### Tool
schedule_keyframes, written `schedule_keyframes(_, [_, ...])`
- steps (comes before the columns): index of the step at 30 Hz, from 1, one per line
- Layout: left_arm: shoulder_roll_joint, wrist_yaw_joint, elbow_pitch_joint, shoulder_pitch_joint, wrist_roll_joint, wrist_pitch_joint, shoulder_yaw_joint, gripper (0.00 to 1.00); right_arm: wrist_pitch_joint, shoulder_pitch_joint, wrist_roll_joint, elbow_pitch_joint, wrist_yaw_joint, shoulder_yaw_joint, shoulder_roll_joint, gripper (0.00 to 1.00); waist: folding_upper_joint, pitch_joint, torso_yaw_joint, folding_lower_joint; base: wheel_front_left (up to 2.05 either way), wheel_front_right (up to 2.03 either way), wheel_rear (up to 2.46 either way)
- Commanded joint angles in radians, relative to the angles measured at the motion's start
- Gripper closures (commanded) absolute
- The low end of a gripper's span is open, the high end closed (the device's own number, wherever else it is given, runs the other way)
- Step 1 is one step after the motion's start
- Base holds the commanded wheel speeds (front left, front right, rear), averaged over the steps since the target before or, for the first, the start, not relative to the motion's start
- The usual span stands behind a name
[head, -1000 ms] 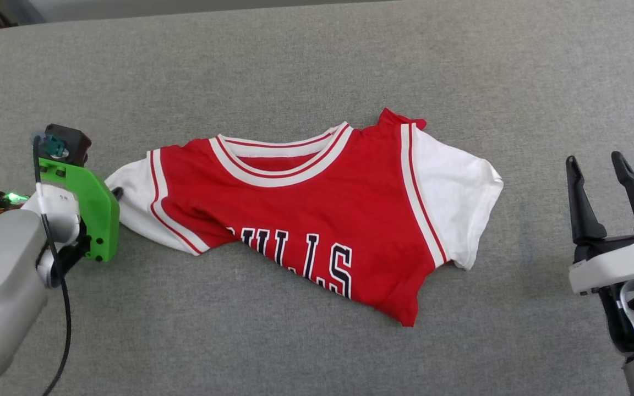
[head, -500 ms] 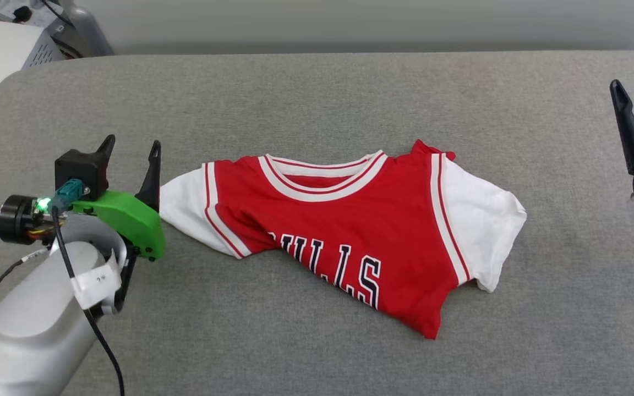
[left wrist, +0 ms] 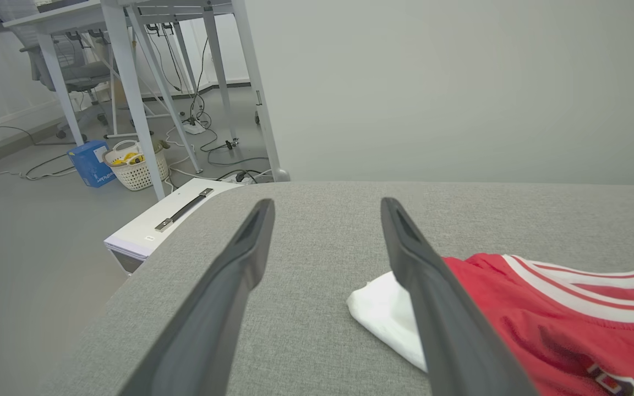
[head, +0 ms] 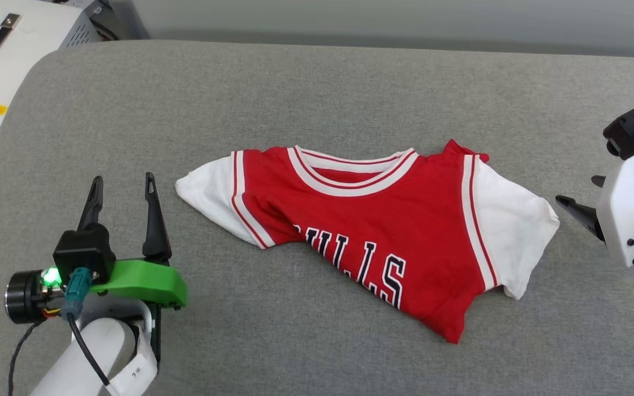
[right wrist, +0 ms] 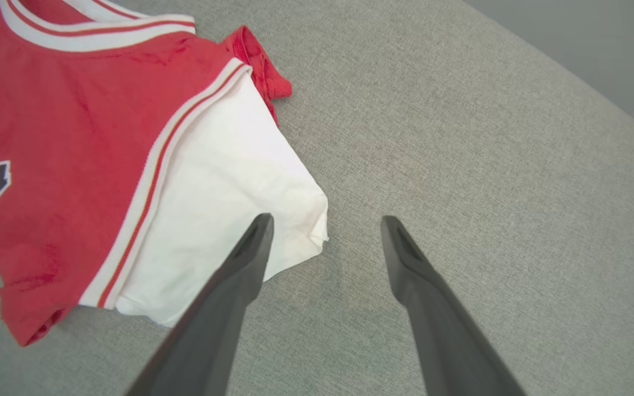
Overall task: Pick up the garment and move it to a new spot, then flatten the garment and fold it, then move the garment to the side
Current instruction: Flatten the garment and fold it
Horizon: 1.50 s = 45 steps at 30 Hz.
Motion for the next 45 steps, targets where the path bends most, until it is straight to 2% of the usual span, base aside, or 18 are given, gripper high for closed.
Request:
schedule_keyframes(1, [-0.023,-0.009,-0.007,0.028,0.023,-0.006,0.014,0.0,0.024,-0.028,0.0,0.012,-0.001,0.026,-0.012,0.0,0.0,0.034,0.028,0.0,0.0,0.0,0.0])
schedule_keyframes(4, [-0.062,-0.035,-0.003,0.044,0.052,-0.006,0.042,0.0,0.037,-0.047,0.001,0.057,-0.001,0.057,-0.009,0.0,0.0,0.065,0.047,0.0,0.0,0.0,0.0])
schedule_keyframes(9, [-0.12,-0.076,0.007,0.047,0.107,-0.006,0.071,0.0,0.001,-0.07,-0.01,0.167,-0.001,0.095,0.026,0.0,0.0,0.107,0.075,0.0,0.0,0.0,0.0])
schedule_keyframes(15, [-0.165,-0.117,0.028,0.041,0.152,-0.006,0.12,0.0,-0.036,-0.056,0.005,0.285,-0.001,0.186,0.067,0.0,0.0,0.13,0.08,0.0,0.0,0.0,0.0])
schedule_keyframes(18, [-0.179,-0.135,0.041,0.043,0.17,-0.006,0.142,0.0,-0.081,-0.065,0.026,0.303,-0.001,0.211,0.078,0.0,0.0,0.129,0.071,0.0,0.0,0.0,0.0])
schedule_keyframes(19, [-0.184,-0.141,0.045,0.046,0.175,-0.006,0.152,0.0,-0.11,-0.077,0.03,0.304,-0.001,0.216,0.076,0.93,0.0,0.127,0.066,0.0,0.0,0.0,0.0])
schedule_keyframes(20, [-0.193,-0.157,0.06,0.055,0.189,-0.006,0.177,0.0,-0.179,-0.114,0.05,0.303,-0.001,0.211,0.062,1.0,0.0,0.112,0.053,0.0,0.0,0.0,0.0])
schedule_keyframes(25, [-0.203,-0.183,0.077,0.066,0.213,-0.006,0.208,0.0,-0.274,-0.176,0.098,0.302,-0.001,0.146,0.013,1.0,0.0,0.089,0.034,0.0,0.0,0.0,0.0])
schedule_keyframes(30, [-0.218,-0.206,0.087,0.069,0.234,-0.006,0.228,0.0,-0.285,-0.19,0.126,0.334,-0.001,0.091,-0.053,1.0,0.0,0.087,0.028,0.0,0.0,0.0,0.0])
schedule_keyframes(32, [-0.23,-0.224,0.094,0.07,0.248,-0.006,0.24,0.0,-0.282,-0.174,0.142,0.395,-0.001,0.05,-0.082,1.0,0.0,0.1,0.026,0.0,0.0,0.0,0.0])
schedule_keyframes(36, [-0.243,-0.242,0.106,0.062,0.262,-0.006,0.252,0.0,-0.277,-0.143,0.142,0.496,-0.001,0.027,-0.074,1.0,0.0,0.119,0.028,0.0,0.0,0.0,0.0])
schedule_keyframes(45, [-0.26,-0.282,0.158,0.033,0.287,-0.006,0.272,0.0,-0.316,-0.13,0.114,0.682,-0.001,0.003,0.023,1.0,0.0,0.133,0.034,0.0,0.0,0.0,0.0])
